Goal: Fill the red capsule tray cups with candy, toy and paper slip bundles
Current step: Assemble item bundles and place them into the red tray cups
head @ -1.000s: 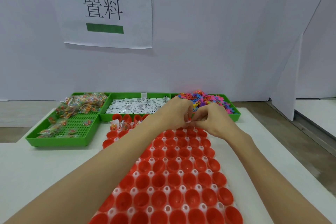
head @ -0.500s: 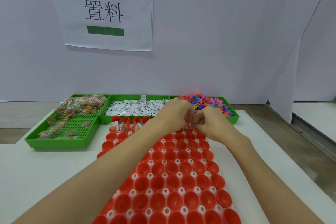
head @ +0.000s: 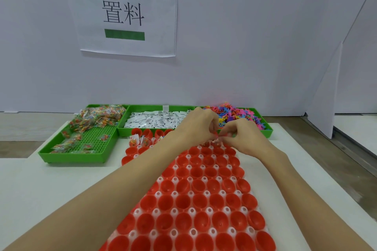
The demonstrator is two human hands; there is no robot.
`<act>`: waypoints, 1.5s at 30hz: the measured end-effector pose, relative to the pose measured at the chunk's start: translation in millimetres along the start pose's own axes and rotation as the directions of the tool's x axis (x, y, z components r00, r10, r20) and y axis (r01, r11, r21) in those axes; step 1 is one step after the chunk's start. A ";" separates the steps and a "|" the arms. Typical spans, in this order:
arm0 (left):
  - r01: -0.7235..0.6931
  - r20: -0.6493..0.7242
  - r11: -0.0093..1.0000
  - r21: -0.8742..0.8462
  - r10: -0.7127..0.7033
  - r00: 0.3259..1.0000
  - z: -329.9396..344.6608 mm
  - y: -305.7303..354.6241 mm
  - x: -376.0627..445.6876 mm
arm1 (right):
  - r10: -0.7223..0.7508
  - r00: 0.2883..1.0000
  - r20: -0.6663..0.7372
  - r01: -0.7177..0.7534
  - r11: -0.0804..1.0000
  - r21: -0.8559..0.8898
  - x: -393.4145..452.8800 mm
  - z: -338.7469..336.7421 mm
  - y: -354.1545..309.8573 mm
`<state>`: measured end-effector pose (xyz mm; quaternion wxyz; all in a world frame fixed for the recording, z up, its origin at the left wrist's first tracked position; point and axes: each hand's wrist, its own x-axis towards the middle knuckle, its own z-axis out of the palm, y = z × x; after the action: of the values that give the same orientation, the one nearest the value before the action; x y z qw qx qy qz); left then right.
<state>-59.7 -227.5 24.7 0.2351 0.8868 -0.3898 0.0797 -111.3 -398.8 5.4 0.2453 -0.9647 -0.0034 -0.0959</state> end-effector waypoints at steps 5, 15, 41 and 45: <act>0.025 -0.136 0.978 -0.206 -0.054 0.989 -30.7 -15.3 -22.7 | -0.035 0.999 -0.027 0.038 0.990 0.139 -1.2 -8.7 -4.8; 0.556 -0.231 0.822 0.125 -0.521 0.822 -96.1 -162.7 -149.5 | -0.073 0.995 -0.071 0.094 0.928 0.360 -38.9 -46.9 -34.7; 0.234 -0.644 0.959 -0.162 -0.283 0.710 -74.3 -83.2 -201.9 | 0.038 0.995 -0.092 0.018 0.843 0.537 -95.9 0.5 -13.5; 0.145 -0.652 0.931 -0.336 -0.341 0.678 -56.3 -56.7 -217.6 | 0.012 0.988 -0.155 0.053 0.911 0.410 -88.2 4.2 -30.6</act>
<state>-164.8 -25.1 -16.8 0.4860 0.7957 -0.1560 0.3260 -198.7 -366.3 -0.2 0.4418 -0.8807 -0.0146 -0.1700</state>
